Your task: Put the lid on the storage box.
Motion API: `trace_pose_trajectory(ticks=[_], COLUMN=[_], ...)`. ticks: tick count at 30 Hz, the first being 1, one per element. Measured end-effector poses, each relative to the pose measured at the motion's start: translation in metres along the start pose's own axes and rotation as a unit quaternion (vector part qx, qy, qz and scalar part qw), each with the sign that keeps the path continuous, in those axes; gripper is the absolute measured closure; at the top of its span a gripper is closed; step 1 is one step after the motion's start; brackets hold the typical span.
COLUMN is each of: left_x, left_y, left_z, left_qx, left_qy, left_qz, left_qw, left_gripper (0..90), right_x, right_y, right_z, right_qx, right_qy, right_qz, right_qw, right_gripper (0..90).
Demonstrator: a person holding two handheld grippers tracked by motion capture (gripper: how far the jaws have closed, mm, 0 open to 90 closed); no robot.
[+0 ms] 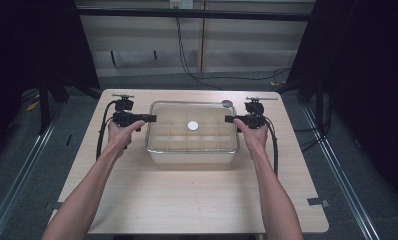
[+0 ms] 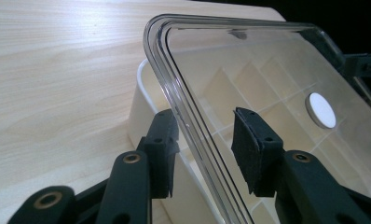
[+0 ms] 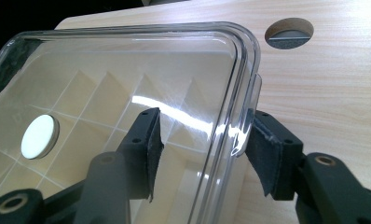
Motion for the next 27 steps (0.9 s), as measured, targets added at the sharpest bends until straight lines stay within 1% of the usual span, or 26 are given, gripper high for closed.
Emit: trace_pose_trajectory(ticks=[1, 2, 4, 7, 10, 14, 15, 20, 21, 22, 24, 25, 26, 27], left_x=[-0.002, -0.002, -0.002, -0.003, -0.004, -0.006, -0.006, -0.008, -0.009, -0.010, -0.010, -0.010, -0.010, -0.011], left_y=[-0.001, -0.001, -0.001, -0.001, -0.002, -0.004, -0.004, -0.005, -0.006, -0.006, -0.007, -0.007, -0.007, -0.007], left_z=[0.001, 0.001, 0.001, 0.002, 0.002, 0.002, 0.002, 0.002, 0.002, 0.002, 0.002, 0.003, 0.003, 0.002], left_qx=[0.004, 0.001, 0.000, 0.000, 0.000, 0.001, 0.001, 0.002, 0.002, 0.005, 0.004, 0.008, 0.008, 0.003], left_qy=[0.000, 0.002, 0.002, 0.003, 0.005, 0.006, 0.007, 0.009, 0.012, 0.013, 0.012, 0.010, 0.010, 0.019], left_qz=[0.006, 0.007, 0.007, 0.011, 0.008, 0.014, 0.015, 0.016, 0.016, 0.016, 0.017, 0.016, 0.016, 0.015], left_qw=[1.0000, 1.0000, 1.0000, 0.9999, 1.0000, 0.9999, 0.9999, 0.9998, 0.9998, 0.9998, 0.9998, 0.9998, 0.9998, 0.9997], left_gripper=[59.9, 59.7, 59.2, 59.0, 58.2, 57.1, 56.7, 54.5, 54.1, 53.6, 53.1, 53.1, 53.0, 52.0], right_x=[-0.001, -0.002, -0.003, -0.005, -0.005, -0.004, -0.004, -0.003, -0.003, -0.003, -0.004, -0.004, -0.004, -0.004], right_y=[0.000, -0.001, -0.002, -0.002, -0.002, -0.003, -0.005, -0.007, -0.008, -0.008, -0.011, -0.012, -0.012, -0.012], right_z=[0.000, -0.001, -0.001, -0.002, -0.002, -0.003, -0.004, -0.004, -0.005, -0.004, -0.005, -0.005, -0.005, -0.005], right_qx=[-0.002, -0.003, -0.007, -0.007, -0.007, -0.007, -0.004, -0.004, -0.011, -0.011, -0.011, -0.016, -0.016, -0.016], right_qy=[-0.001, -0.002, -0.002, -0.003, -0.005, -0.010, -0.011, -0.008, -0.008, -0.008, -0.007, -0.002, -0.002, -0.003], right_qz=[0.001, 0.003, 0.002, 0.002, 0.002, 0.001, -0.003, -0.005, -0.008, -0.009, -0.010, -0.012, -0.012, -0.013], right_qw=[1.0000, 1.0000, 1.0000, 1.0000, 1.0000, 0.9999, 0.9999, 0.9999, 0.9999, 0.9999, 0.9999, 0.9998, 0.9998, 0.9998], right_gripper=[46.6, 46.5, 46.5, 46.5, 46.6, 48.1, 48.4, 48.9, 50.0, 49.9, 49.7, 49.9, 49.9, 49.8])
Point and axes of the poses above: each handheld gripper's, and its own axes: x roughly backward along the jaws, y roughly out of its top, z roughly to its left, the point moved 4 cm from there along -x, roughly forward along the jaws, and after that the axes turned 4 degrees about y, right-handed, at the moved point
